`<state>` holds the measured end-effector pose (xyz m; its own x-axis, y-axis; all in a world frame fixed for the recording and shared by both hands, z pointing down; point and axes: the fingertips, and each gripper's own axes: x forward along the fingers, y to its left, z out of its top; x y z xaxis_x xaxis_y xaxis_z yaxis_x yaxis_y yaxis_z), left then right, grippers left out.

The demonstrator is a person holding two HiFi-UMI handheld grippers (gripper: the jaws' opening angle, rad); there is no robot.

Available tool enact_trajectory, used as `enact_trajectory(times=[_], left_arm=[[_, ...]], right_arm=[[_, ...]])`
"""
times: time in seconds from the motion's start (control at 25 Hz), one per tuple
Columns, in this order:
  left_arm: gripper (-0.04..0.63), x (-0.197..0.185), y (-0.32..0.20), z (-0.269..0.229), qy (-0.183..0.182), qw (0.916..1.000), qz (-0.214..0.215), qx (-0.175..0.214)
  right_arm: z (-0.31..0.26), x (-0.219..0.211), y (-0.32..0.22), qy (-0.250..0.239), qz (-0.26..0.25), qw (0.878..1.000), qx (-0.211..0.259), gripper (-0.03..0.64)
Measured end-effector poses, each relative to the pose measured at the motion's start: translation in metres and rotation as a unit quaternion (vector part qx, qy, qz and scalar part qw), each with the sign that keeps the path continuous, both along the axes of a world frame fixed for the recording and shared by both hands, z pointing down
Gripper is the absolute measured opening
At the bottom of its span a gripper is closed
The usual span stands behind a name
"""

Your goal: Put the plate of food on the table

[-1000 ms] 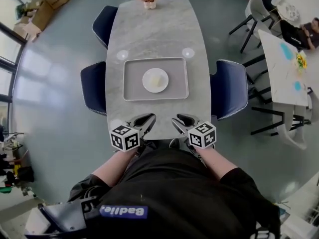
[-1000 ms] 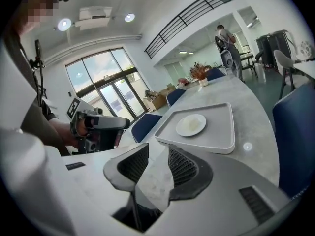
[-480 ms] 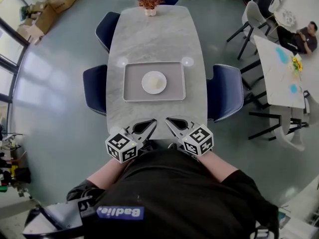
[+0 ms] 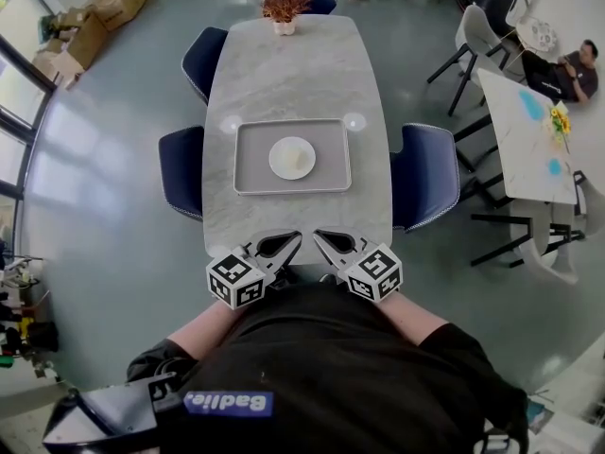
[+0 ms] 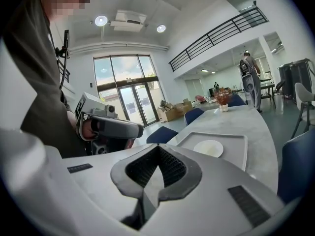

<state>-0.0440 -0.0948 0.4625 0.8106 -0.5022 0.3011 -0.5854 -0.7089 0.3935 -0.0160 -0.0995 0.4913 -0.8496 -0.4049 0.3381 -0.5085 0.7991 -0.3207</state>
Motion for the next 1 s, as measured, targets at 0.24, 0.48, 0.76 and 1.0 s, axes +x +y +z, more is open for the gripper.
enact_trajectory(times=[0.24, 0.48, 0.76, 1.0], left_arm=[[0.009, 0.0010, 0.0033, -0.0008, 0.000, 1.0000, 0.009, 0.001], [0.009, 0.0024, 0.0027, -0.0016, 0.000, 1.0000, 0.009, 0.000], [0.009, 0.0008, 0.0038, -0.0002, 0.002, 1.0000, 0.007, 0.003], [0.008, 0.0012, 0.0042, 0.0004, 0.001, 1.0000, 0.007, 0.002]], right_arm=[[-0.0014, -0.0005, 0.0016, 0.000, 0.004, 1.000, 0.001, 0.011], [-0.0036, 0.0005, 0.0010, 0.002, 0.004, 1.000, 0.003, 0.011], [-0.0037, -0.0003, 0.0016, 0.003, 0.006, 1.000, 0.010, 0.011], [-0.0039, -0.0007, 0.0014, 0.004, 0.005, 1.000, 0.010, 0.011]])
